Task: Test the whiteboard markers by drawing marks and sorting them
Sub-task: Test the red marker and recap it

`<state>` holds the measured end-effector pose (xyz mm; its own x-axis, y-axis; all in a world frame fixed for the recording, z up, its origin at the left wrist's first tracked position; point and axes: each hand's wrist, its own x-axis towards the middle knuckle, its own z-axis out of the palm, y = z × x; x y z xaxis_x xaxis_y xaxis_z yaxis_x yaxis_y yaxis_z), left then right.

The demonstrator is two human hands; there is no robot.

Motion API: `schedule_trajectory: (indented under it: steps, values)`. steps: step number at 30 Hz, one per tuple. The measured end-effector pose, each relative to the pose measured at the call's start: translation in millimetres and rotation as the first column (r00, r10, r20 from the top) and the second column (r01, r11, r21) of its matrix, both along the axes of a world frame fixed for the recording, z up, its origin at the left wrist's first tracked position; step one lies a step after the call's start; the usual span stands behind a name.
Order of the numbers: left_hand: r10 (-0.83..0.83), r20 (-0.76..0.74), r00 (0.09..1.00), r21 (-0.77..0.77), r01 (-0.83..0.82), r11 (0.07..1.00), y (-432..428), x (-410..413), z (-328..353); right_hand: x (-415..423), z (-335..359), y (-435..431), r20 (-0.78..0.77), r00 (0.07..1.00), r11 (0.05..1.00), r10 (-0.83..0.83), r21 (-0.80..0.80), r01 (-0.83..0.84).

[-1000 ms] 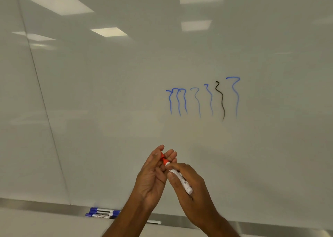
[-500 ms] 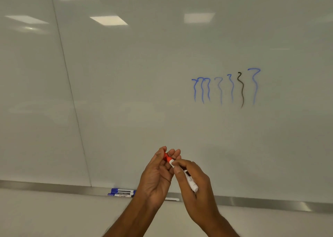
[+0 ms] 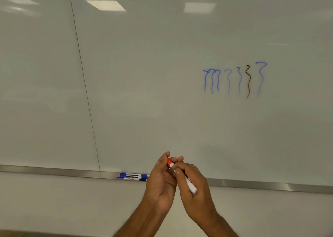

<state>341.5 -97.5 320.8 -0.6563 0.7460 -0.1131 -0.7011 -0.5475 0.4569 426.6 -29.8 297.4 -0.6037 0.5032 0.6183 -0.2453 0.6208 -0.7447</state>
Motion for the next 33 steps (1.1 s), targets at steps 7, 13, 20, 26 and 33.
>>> schedule_trajectory:
  steps: [7, 13, 20, 26, 33]
  values:
    - [0.011, -0.124, 0.992, -0.046, -0.017, 0.999, -14.4, 11.9, -4.3, 21.3, -0.1, -8.7, 0.001, 0.995, 0.988, 0.100, -0.120, -0.099]
    - [0.133, -0.311, 0.941, -0.144, -0.185, 0.972, -27.3, 41.8, -24.8, 56.8, -16.5, -2.9, 0.031, 0.995, 0.974, 0.094, -0.209, -0.085]
    - [0.172, -0.493, 0.853, -0.329, -0.365, 0.871, -72.9, 66.5, -82.5, 69.3, -67.1, -11.8, 0.373, 0.927, 0.994, 0.028, 0.085, -0.064]
    - [0.052, -0.649, 0.759, -0.530, -0.500, 0.685, -134.4, 49.7, -146.0, 49.6, -116.1, -53.4, 0.509, 0.860, 0.979, 0.018, 0.166, -0.119]
    - [-0.350, -0.771, 0.532, -0.626, -0.734, 0.264, -219.4, -15.0, -245.3, -0.4, -214.5, -95.1, 0.638, 0.769, 0.965, -0.046, 0.228, -0.132]
